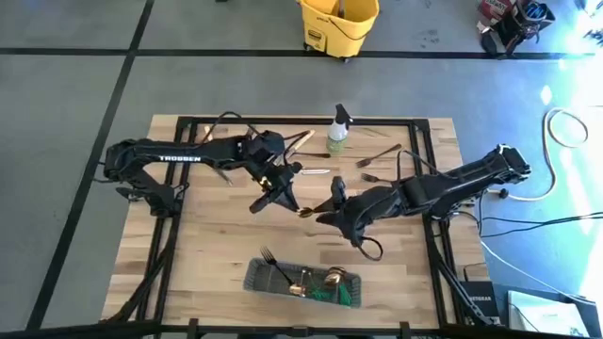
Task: Sort silverware
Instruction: Put the green spoon into the gray cutlery rack
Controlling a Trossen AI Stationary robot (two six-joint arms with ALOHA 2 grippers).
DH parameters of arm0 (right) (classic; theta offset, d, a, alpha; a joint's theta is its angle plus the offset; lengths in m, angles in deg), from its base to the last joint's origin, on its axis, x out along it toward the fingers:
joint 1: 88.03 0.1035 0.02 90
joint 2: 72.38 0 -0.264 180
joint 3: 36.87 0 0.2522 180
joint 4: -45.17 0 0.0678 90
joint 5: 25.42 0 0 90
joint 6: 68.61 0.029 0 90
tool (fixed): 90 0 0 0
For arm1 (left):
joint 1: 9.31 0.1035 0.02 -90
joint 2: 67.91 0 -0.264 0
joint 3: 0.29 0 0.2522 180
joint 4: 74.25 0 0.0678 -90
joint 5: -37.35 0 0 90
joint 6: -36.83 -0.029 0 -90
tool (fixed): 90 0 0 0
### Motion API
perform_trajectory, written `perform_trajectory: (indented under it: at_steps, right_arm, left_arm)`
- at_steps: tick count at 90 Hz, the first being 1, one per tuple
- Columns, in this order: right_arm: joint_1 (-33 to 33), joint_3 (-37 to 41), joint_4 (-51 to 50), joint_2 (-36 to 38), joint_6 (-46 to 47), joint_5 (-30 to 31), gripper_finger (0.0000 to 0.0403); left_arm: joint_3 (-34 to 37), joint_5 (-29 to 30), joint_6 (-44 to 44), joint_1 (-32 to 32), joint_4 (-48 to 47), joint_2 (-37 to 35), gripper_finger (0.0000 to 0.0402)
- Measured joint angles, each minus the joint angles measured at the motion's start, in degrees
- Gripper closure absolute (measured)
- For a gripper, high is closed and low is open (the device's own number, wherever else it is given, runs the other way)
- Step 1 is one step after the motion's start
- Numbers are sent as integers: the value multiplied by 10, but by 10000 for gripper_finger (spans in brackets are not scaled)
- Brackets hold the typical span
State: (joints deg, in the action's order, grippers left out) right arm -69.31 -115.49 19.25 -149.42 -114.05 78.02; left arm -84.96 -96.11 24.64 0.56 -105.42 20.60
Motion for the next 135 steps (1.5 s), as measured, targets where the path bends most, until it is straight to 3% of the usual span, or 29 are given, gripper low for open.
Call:
perform_trajectory:
  at_steps: [17, 47, 70, 92, 105, 119, 135]
  right_arm:
    - [-15, 0, 16, -19, -16, 19, 306]
    - [-23, 0, 19, -29, -11, -9, 309]
    - [-23, 0, 15, -32, -10, -30, 392]
    - [-23, 0, 21, -36, 31, -42, 401]
    - [-23, 0, 24, -36, 48, -63, 402]
    - [-23, -1, 17, -31, 63, -113, 403]
    - [-36, -94, -108, -32, 101, -153, 403]
  left_arm:
    - [0, 0, 2, 0, 2, 0, 401]
    - [0, -1, 2, 0, 0, 0, 401]
    - [0, -3, 4, 0, 3, 0, 401]
    - [0, -12, 9, -1, 12, 0, 396]
    - [0, -14, -5, 0, 35, 0, 363]
    - [0, -12, -27, 8, 33, 0, 298]
    - [-9, -12, -46, 38, 25, -36, 222]
